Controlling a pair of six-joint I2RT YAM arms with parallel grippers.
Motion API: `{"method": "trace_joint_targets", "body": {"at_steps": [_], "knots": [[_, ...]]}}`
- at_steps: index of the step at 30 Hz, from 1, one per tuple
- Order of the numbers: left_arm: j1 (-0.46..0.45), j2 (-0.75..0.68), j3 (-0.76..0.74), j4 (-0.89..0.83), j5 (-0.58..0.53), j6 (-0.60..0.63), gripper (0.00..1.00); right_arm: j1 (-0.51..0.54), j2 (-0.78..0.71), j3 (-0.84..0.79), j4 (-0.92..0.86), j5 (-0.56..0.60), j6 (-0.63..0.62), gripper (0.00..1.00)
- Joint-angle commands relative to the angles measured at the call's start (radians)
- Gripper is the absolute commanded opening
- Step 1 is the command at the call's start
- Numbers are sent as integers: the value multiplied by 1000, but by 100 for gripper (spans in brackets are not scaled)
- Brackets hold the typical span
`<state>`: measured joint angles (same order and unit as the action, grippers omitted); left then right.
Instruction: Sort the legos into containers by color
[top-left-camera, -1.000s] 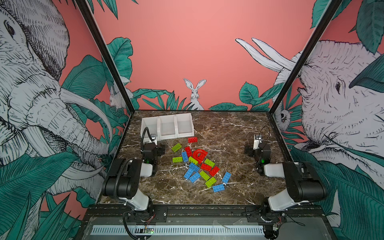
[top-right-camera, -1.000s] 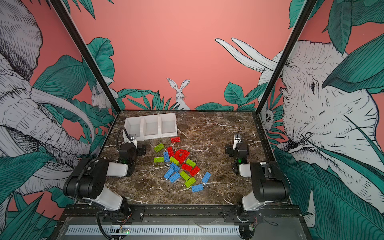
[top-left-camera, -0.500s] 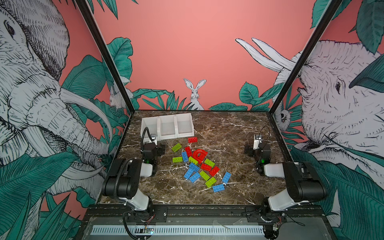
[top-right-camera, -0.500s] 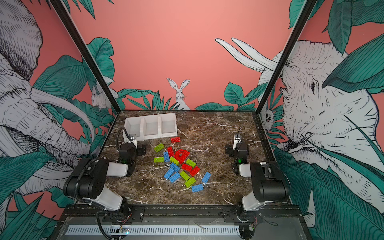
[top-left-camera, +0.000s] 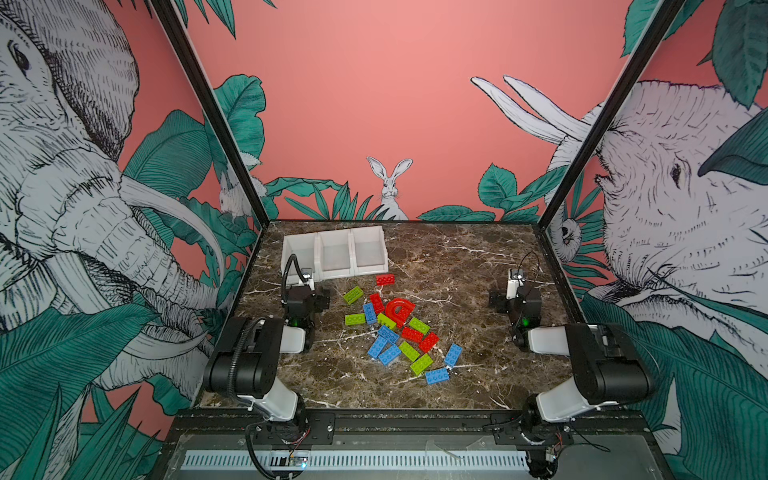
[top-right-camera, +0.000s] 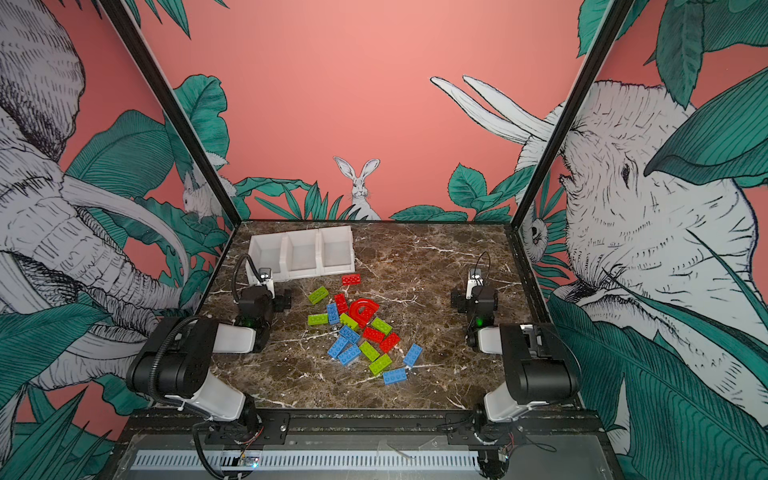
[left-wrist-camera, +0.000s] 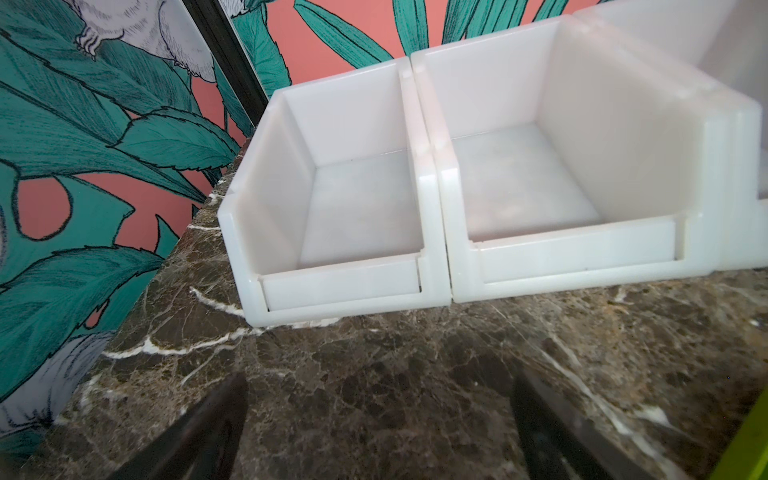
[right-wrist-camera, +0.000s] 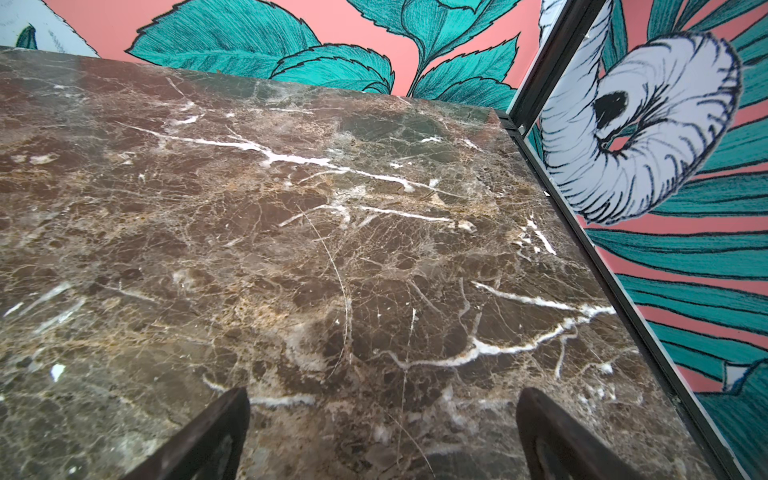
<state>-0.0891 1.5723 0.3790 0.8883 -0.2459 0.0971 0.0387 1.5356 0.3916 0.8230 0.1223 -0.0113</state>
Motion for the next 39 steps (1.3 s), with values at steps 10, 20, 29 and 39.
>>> {"method": "trace_joint_targets", "body": {"at_steps": [10,20,29,39], "knots": [[-65,-218,102,-276,-77,49,99,152,-250,359,-701,-57,134,91],[-257,-583,63,-542,78,-286,99,454,15,673,-895,-62,189,86],[-259,-684,-25,-528,90,-319,99,580,352,996,-927,-86,241,78],[-259,-714,-46,-537,38,-320,99,646,614,1307,-962,-101,300,76]]}}
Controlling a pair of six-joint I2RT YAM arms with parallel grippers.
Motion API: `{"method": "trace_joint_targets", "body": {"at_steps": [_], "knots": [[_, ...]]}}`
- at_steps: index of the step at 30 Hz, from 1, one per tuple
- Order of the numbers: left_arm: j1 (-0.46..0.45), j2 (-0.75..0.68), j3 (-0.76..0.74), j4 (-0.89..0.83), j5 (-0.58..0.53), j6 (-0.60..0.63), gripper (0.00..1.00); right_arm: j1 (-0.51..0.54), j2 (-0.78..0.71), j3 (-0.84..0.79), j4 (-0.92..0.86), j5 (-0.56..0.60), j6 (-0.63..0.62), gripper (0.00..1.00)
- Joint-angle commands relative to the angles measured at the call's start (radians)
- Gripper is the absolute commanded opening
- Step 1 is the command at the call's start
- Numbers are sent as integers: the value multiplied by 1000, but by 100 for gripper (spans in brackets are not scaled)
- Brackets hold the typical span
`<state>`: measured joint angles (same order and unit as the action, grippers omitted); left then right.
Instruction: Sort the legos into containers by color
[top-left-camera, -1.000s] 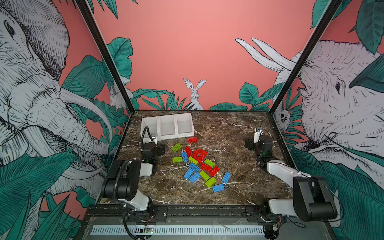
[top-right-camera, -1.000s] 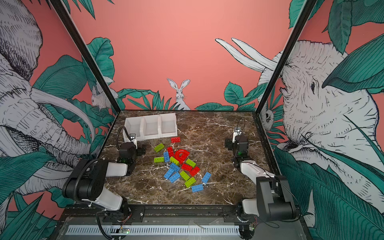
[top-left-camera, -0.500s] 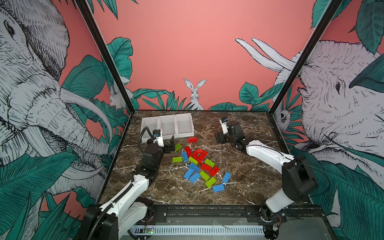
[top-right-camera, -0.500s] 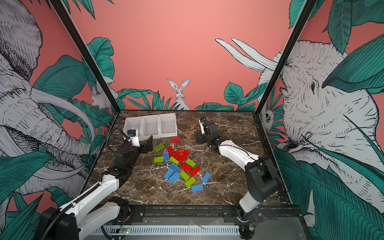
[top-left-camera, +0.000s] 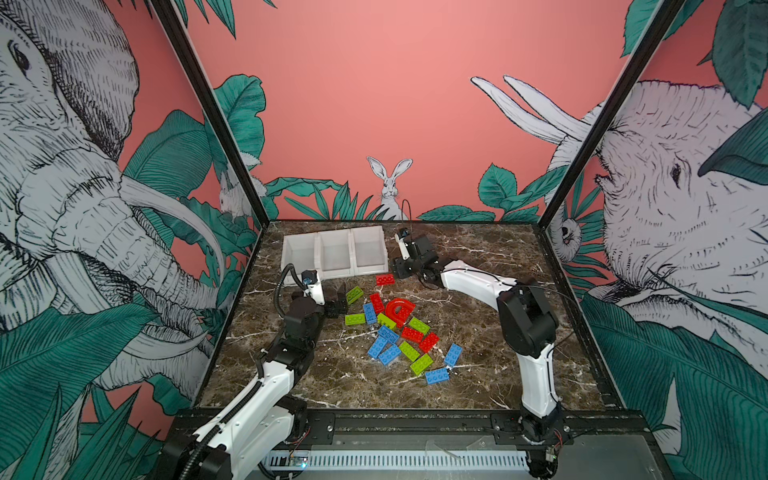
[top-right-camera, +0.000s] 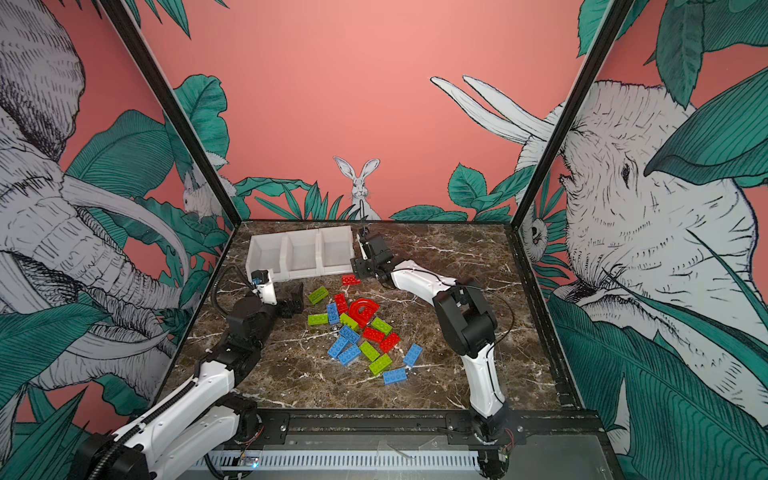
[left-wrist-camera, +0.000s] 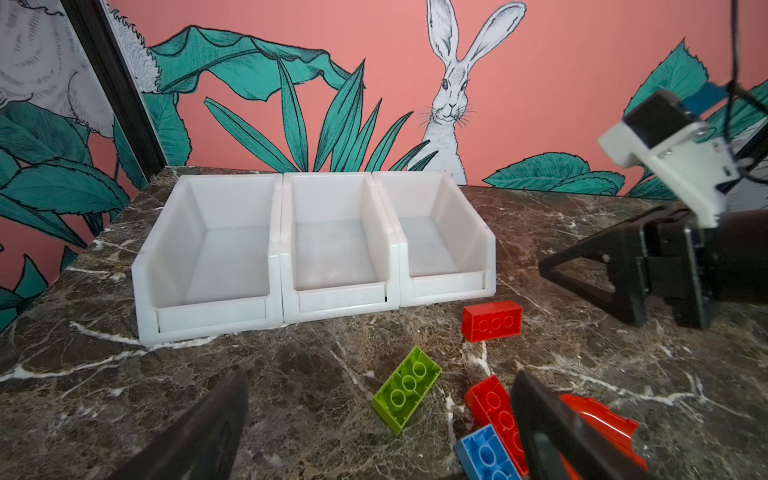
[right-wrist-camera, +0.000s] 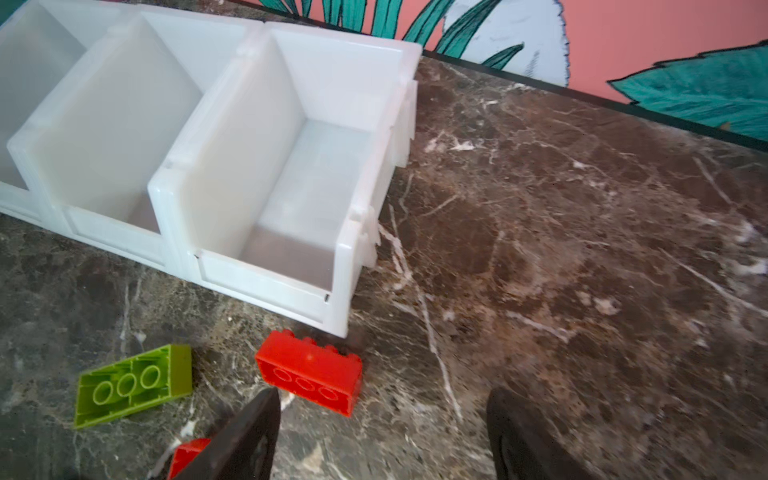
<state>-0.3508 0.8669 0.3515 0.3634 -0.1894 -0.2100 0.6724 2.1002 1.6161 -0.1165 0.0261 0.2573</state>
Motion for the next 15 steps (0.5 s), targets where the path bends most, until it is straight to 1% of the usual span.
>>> {"method": "trace_joint_targets", "body": {"at_steps": [1,5,7,15], "knots": [[3,-6,-15,-16,-24,-10,99,16,77,126,-37,-9,36,76],[3,-17,-16,-30,-65,-10,99,29,192,293,-118,21,49,74],[3,-23,-20,-29,-71,-9,99,33,254,388,-186,59,47,73],[3,-22,-18,-29,-77,-11,99,36,439,678,-339,105,47,66]]}}
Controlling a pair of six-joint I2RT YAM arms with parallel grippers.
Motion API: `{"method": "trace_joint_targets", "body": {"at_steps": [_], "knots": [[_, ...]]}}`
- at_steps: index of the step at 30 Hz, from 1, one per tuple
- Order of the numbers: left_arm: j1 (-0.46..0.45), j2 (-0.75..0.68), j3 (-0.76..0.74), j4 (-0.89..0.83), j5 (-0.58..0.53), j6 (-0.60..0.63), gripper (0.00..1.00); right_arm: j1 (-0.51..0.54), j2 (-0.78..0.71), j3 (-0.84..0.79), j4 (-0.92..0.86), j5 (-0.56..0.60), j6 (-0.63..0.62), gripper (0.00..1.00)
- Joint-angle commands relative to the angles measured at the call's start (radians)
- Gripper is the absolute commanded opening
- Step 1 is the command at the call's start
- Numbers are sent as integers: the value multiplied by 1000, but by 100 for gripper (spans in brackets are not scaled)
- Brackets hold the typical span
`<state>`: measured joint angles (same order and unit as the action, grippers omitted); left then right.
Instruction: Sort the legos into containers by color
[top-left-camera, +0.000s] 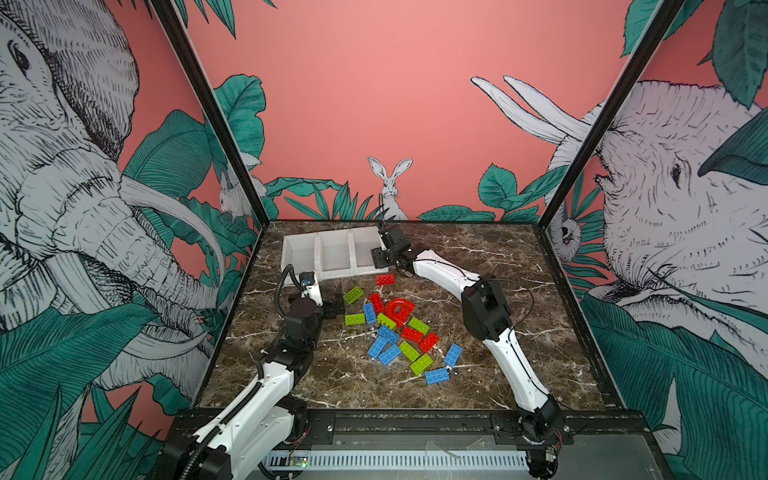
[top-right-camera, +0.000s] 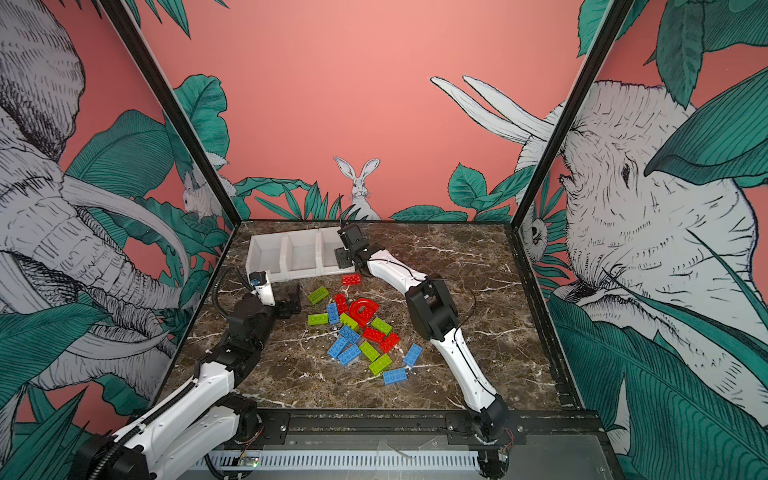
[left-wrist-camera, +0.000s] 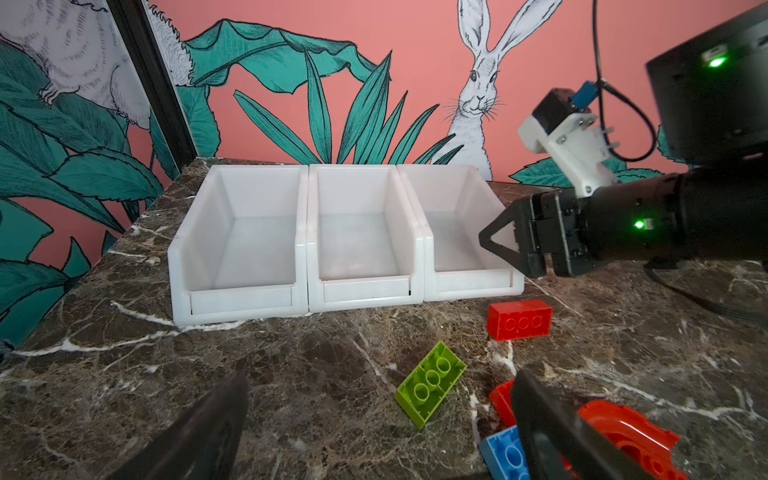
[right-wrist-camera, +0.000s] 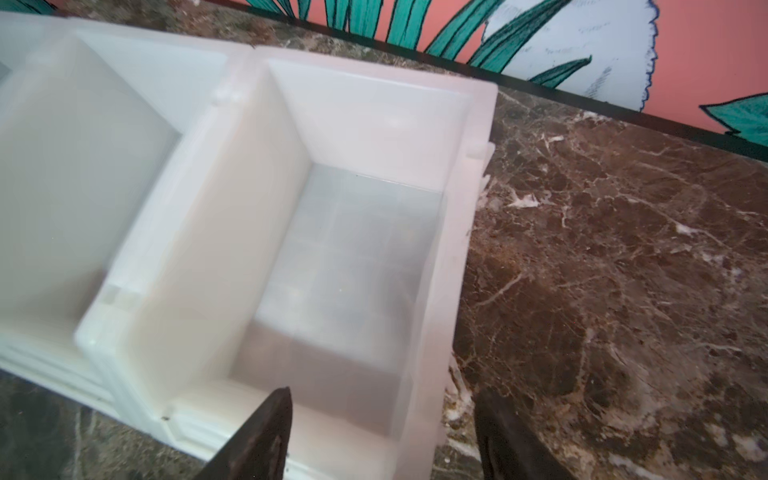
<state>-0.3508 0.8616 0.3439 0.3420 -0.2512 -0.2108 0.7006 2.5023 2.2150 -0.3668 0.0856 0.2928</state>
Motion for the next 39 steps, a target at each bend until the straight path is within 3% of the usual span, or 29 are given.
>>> {"method": "trace_joint_targets", "body": {"at_steps": [1,6,15,24,32,39], "knots": [[3,-18,-11,-8,-19,-10,99,7,56,120,-112,58,10,65],[3,-34,-13,-12,-23,-7,99,6,107,216,-157,92,0,56],[3,-36,-13,-14,-25,-7,99,-4,107,227,-172,140,1,33],[3,-32,-13,-12,-25,-5,99,-32,80,198,-175,107,12,22],[2,-33,-13,-14,-30,-4,99,-68,-28,1,-48,107,57,6],[3,-36,-13,-16,-30,-4,99,-136,-146,-201,27,120,61,2]]}}
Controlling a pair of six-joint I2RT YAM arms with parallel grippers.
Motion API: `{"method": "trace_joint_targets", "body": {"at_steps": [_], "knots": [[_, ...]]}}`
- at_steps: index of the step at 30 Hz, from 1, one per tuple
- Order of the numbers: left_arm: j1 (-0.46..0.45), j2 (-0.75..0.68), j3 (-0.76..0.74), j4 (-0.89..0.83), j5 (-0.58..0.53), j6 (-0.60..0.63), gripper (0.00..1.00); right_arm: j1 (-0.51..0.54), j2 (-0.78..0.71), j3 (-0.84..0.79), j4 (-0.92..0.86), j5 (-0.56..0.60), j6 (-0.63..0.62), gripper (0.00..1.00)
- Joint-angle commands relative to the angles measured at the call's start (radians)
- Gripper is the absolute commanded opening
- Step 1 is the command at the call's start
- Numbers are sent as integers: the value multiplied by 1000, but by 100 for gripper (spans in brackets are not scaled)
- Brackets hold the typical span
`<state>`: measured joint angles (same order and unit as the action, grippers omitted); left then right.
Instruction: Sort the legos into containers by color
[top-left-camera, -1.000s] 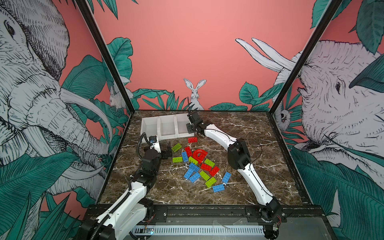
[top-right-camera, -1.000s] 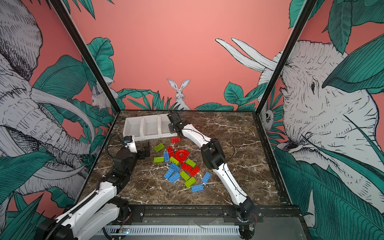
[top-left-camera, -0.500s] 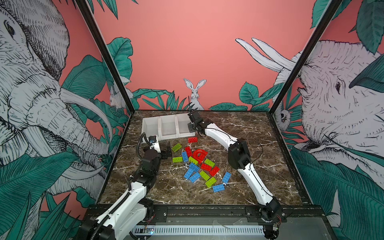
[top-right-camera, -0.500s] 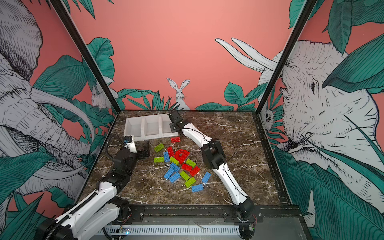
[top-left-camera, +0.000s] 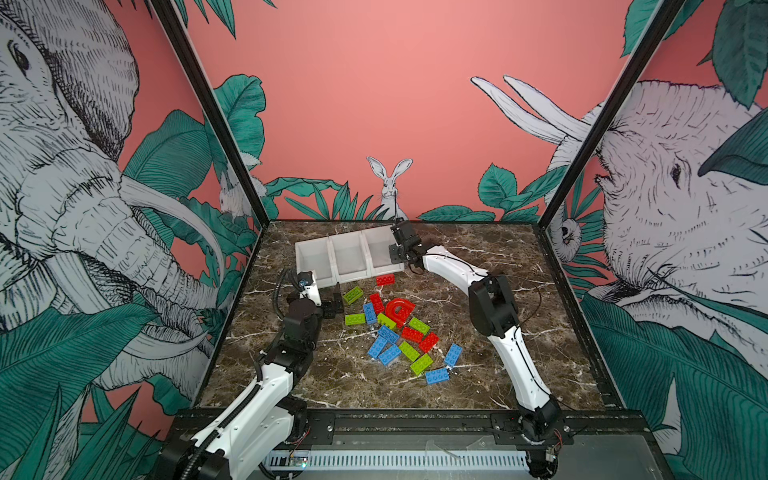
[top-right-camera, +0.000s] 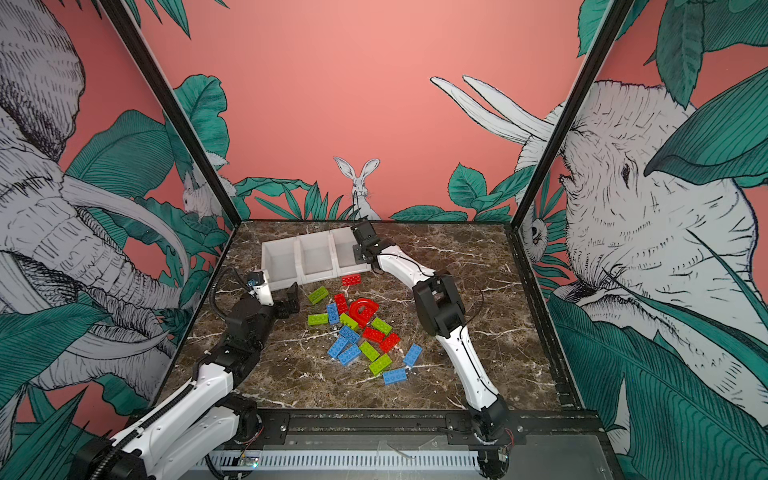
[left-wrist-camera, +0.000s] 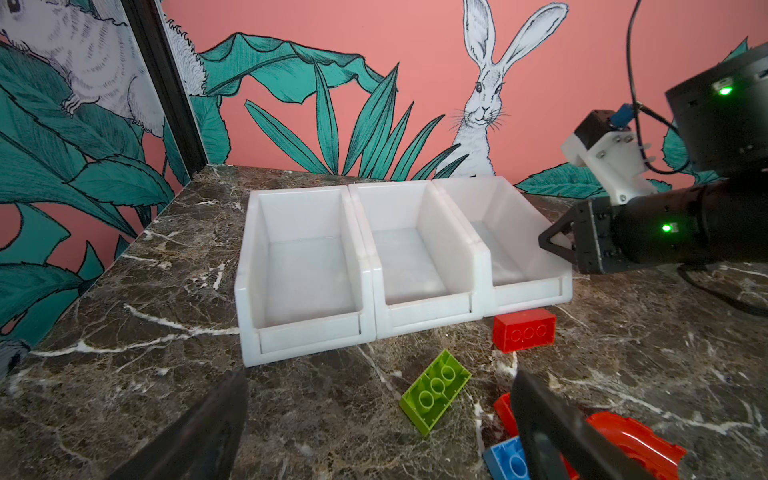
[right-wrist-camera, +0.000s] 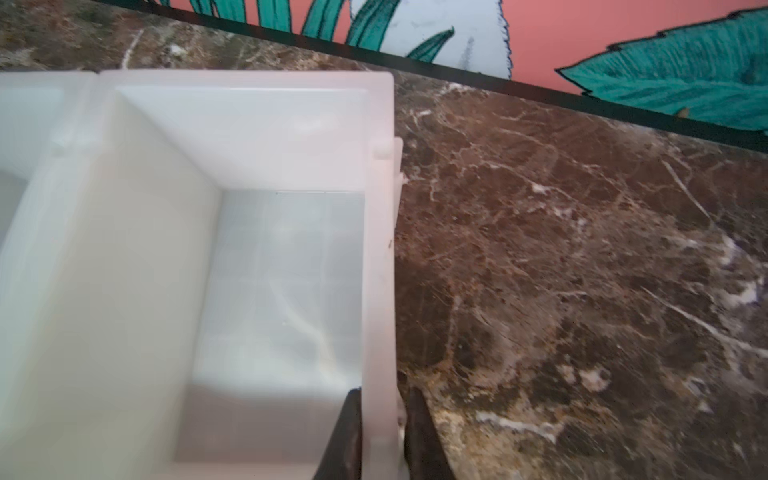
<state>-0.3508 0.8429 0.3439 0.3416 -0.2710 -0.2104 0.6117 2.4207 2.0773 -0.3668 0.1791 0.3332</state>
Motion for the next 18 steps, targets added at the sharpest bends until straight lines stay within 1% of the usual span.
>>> {"method": "trace_joint_targets", "body": {"at_steps": [1,7,18], "knots": [[3,-17,-13,-16,-8,-4,99,-60,-89,-104,43,25,24,1],[3,-22,-15,-17,-9,-5,99,-133,-230,-339,134,28,32,1],[3,-25,-18,-15,-10,-9,99,-258,-429,-660,192,-4,-11,0]]}}
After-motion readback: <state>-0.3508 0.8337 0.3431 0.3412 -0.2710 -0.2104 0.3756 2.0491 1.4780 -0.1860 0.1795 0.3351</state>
